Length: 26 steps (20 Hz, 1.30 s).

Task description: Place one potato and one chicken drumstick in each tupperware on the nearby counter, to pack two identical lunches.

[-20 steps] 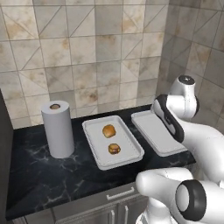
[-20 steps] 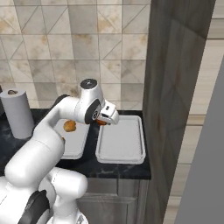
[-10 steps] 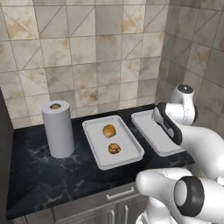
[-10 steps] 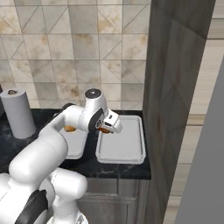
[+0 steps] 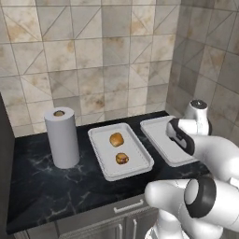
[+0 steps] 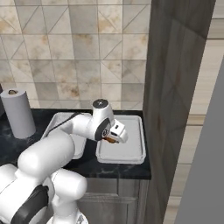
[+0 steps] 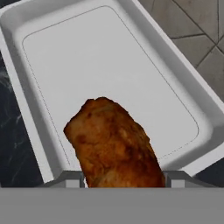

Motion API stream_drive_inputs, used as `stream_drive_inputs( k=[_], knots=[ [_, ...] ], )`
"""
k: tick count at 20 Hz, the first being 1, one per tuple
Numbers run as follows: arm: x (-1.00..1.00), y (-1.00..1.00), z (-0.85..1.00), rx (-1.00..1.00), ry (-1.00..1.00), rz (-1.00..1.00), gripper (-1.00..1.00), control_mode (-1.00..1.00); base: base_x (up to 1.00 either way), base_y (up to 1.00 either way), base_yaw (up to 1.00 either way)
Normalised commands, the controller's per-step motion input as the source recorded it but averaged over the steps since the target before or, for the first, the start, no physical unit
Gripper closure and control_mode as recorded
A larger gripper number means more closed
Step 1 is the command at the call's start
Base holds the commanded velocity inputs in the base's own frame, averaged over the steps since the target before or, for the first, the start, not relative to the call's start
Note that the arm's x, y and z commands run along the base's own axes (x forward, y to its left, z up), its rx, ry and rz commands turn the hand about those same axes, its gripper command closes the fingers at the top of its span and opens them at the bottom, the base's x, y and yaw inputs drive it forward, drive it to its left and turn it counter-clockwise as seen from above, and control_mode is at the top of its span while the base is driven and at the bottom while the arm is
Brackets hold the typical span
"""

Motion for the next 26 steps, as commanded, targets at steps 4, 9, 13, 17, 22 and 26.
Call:
stream_drive_inputs(
  k=[4,9,13,17,22,26],
  knots=[
    [0.0,-0.23,-0.34,0.0,0.06,-0.04,1.0,-1.0,0.0,0.0,0.0],
    [0.12,-0.08,-0.29,0.0,0.04,-0.04,1.0,-1.0,0.0,0.0,0.0],
    [0.45,-0.06,-0.25,0.0,0.01,-0.03,1.0,-1.0,0.0,0.0,0.0],
    [0.38,-0.12,-0.24,0.0,0.01,-0.02,1.0,-1.0,0.0,0.0,0.0],
    [0.27,-0.11,-0.22,0.0,0.02,-0.02,1.0,-1.0,0.0,0.0,0.0],
    [0.19,0.0,-0.01,0.0,0.06,-0.01,-1.0,-1.0,0.0,0.0,0.0]
  ],
)
